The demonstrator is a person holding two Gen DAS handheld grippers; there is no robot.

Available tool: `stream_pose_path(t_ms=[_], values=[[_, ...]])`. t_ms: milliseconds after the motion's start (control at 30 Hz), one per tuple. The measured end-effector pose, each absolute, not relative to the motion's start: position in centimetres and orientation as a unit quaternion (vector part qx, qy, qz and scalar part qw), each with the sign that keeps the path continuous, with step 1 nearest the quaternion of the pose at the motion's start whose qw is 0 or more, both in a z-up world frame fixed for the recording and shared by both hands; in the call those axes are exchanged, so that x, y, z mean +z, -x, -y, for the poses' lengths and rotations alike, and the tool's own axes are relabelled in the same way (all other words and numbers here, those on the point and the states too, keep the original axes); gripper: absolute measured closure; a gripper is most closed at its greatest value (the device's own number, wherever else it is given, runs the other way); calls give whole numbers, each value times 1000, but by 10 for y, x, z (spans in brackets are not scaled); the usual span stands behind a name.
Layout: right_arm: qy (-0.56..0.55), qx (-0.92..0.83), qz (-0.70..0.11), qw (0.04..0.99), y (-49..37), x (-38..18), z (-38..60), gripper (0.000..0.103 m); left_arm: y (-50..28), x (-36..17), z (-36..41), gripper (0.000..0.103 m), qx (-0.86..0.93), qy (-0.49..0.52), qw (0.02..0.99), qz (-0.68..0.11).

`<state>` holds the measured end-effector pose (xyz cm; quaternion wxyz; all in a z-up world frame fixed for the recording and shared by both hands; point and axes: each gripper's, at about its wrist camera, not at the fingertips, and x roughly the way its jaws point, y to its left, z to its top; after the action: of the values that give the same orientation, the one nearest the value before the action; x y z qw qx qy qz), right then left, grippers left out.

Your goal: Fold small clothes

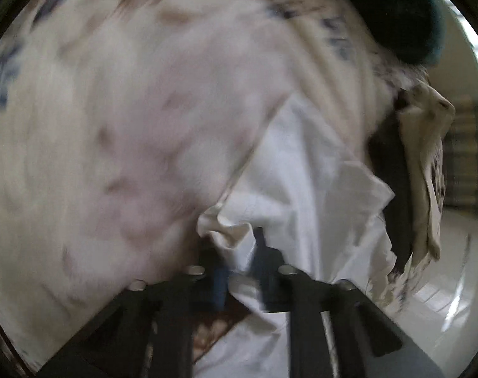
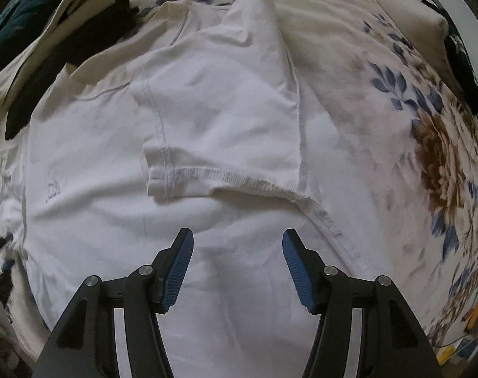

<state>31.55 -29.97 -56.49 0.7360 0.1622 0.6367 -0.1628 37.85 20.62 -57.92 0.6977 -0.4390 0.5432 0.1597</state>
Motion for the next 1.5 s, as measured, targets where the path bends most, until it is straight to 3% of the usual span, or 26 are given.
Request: stream_pose_path(t_ms=[100, 333, 467, 567, 600, 700, 733, 933, 1133, 1300, 1400, 1500], values=[[-166, -168, -635, 735, -306, -560, 301, 42, -398, -548, -178, 97, 127, 341, 764, -532], [-190, -190, -638, 722, -278, -566, 326, 42, -412, -504, -24, 97, -44, 84, 848, -522], [-197, -194, -639, 718, -266, -570, 334, 42, -400, -524, 46, 93, -118, 13, 822, -556], [-194, -187, -638, 721, -257, -563, 345, 42, -393, -530, 58, 92, -136, 15, 810, -570], [-193, -183, -638, 722, -256, -560, 351, 42, -392, -530, 53, 82, -133, 19, 808, -573], [-193, -175, -638, 725, -252, -551, 362, 42, -378, -522, 32, 25, -95, 17, 808, -581], [-195, -173, -637, 725, -252, -548, 363, 42, -373, -523, 26, 23, -84, 21, 810, -580], [-211, -174, -631, 726, -239, -529, 365, 42, -392, -543, -31, 23, 8, 9, 809, -588], [-188, -191, -639, 721, -246, -504, 363, 42, -415, -585, -9, 23, -1, -78, 776, -626], [-164, -175, -644, 727, -258, -470, 378, 35, -399, -526, -5, 23, -9, -67, 810, -582], [-171, -139, -656, 722, -268, -458, 396, 35, -374, -487, 2, 14, -8, -47, 822, -568], [-173, -99, -672, 714, -265, -452, 418, 35, -348, -464, 21, 14, -9, -38, 826, -562]])
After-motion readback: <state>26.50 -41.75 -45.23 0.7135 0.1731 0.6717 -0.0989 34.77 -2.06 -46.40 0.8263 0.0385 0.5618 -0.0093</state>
